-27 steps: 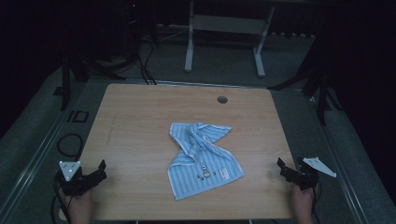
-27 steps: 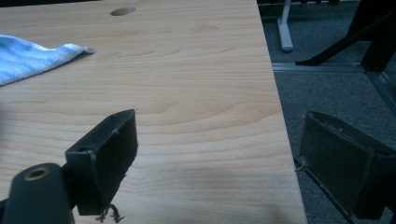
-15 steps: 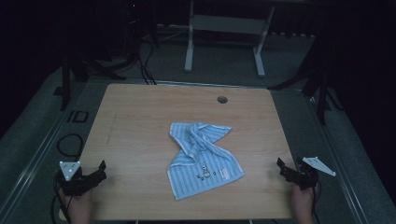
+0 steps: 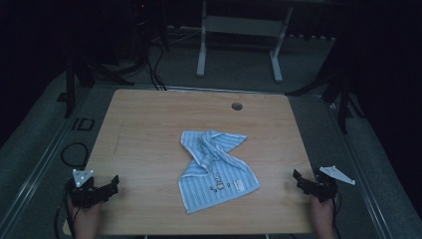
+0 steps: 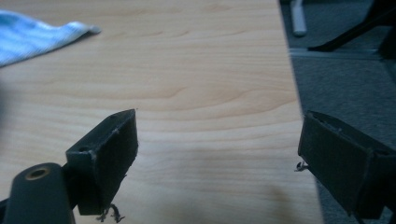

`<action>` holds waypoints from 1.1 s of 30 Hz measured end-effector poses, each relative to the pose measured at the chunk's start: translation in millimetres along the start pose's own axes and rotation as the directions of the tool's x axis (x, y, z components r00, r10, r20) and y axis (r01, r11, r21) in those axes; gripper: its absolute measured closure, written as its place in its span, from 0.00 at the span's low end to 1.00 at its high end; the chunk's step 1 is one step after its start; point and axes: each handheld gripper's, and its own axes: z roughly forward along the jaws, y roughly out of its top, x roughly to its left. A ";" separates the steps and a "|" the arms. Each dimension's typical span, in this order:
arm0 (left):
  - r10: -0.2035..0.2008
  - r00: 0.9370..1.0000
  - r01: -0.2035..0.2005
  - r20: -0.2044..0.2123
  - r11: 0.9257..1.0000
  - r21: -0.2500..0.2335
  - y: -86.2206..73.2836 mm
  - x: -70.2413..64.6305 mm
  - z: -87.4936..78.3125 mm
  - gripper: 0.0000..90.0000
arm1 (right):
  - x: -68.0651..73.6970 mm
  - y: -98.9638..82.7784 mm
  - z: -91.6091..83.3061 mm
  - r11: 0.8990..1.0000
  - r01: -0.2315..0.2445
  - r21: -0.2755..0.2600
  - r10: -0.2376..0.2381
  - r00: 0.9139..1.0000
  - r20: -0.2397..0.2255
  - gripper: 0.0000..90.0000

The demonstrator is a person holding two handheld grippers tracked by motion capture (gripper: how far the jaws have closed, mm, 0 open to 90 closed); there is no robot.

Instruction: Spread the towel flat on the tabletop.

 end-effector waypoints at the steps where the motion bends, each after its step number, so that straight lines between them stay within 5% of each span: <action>1: 0.000 1.000 0.000 0.000 1.000 0.000 0.0 0.0 0.0 0.02 | 0.0 0.0 0.0 1.000 0.000 0.000 0.000 1.000 0.000 0.13; 2: 0.015 1.000 -0.015 0.022 0.999 0.031 1.8 -0.1 0.2 0.02 | -0.6 2.9 1.7 0.997 0.025 0.070 -0.023 0.999 -0.039 0.13; 10: 0.048 0.994 -0.061 0.096 0.989 0.138 8.8 6.7 -3.0 0.02 | -2.4 7.3 -6.3 0.968 0.138 0.210 -0.121 0.989 -0.090 0.13; 11: 0.087 0.992 -0.101 0.088 0.982 0.163 11.0 7.3 -6.6 0.02 | -2.2 10.3 -8.8 0.940 0.168 0.298 -0.132 0.982 -0.136 0.13; 13: 0.104 0.991 -0.118 0.086 0.976 0.181 12.5 7.7 -8.7 0.02 | -0.2 13.0 -10.5 0.909 0.206 0.363 -0.154 0.974 -0.168 0.14; 15: 0.146 0.985 -0.163 0.088 0.956 0.244 17.9 9.8 -14.7 0.02 | 4.7 16.3 -13.0 0.875 0.256 0.410 -0.198 0.964 -0.179 0.14; 16: 0.146 0.985 -0.163 0.088 0.956 0.244 17.9 9.8 -14.7 0.02 | 6.7 18.4 -14.2 0.863 0.273 0.426 -0.212 0.960 -0.185 0.14; 17: 0.184 0.978 -0.204 0.094 0.928 0.312 21.0 10.7 -17.2 0.02 | 8.1 20.7 -15.2 0.854 0.283 0.436 -0.217 0.956 -0.196 0.14; 18: 0.204 0.974 -0.225 0.098 0.912 0.343 22.1 10.7 -18.1 0.02 | 8.8 23.2 -15.8 0.843 0.290 0.453 -0.217 0.954 -0.207 0.14; 19: 0.223 0.969 -0.246 0.104 0.898 0.365 22.9 10.7 -19.5 0.02 | 9.6 25.6 -16.3 0.834 0.297 0.465 -0.221 0.952 -0.212 0.14; 20: 0.223 0.969 -0.246 0.104 0.898 0.365 22.9 10.7 -19.5 0.02 | 9.6 25.6 -16.3 0.834 0.297 0.465 -0.221 0.952 -0.212 0.14; 22: 0.218 0.966 -0.258 0.142 0.867 0.426 24.7 11.6 -21.3 0.02 | 9.8 31.3 -17.1 0.808 0.308 0.502 -0.223 0.949 -0.223 0.14; 23: 0.224 0.961 -0.274 0.161 0.839 0.471 24.9 11.7 -21.7 0.02 | 9.5 36.1 -18.0 0.784 0.325 0.529 -0.243 0.945 -0.221 0.15; 24: 0.242 0.957 -0.290 0.161 0.822 0.491 25.0 11.5 -21.9 0.02 | 9.9 37.6 -18.2 0.774 0.329 0.541 -0.248 0.944 -0.220 0.15; 25: 0.242 0.957 -0.290 0.161 0.822 0.491 25.0 11.5 -21.9 0.02 | 10.2 39.6 -18.2 0.757 0.337 0.561 -0.248 0.941 -0.231 0.15; 27: 0.243 0.953 -0.303 0.181 0.788 0.535 26.8 10.6 -23.5 0.02 | 12.6 43.2 -18.9 0.720 0.353 0.597 -0.246 0.935 -0.256 0.15; 28: 0.241 0.952 -0.307 0.190 0.779 0.546 28.1 10.5 -24.4 0.02 | 13.5 44.2 -19.1 0.706 0.361 0.609 -0.252 0.932 -0.261 0.15; 30: 0.242 0.951 -0.308 0.190 0.773 0.554 29.3 10.1 -25.3 0.02 | 15.8 45.9 -18.8 0.666 0.391 0.635 -0.274 0.920 -0.279 0.16; 33: 0.241 0.950 -0.312 0.197 0.750 0.583 33.8 9.9 -27.6 0.02 | 18.0 47.8 -16.9 0.606 0.424 0.673 -0.269 0.905 -0.328 0.16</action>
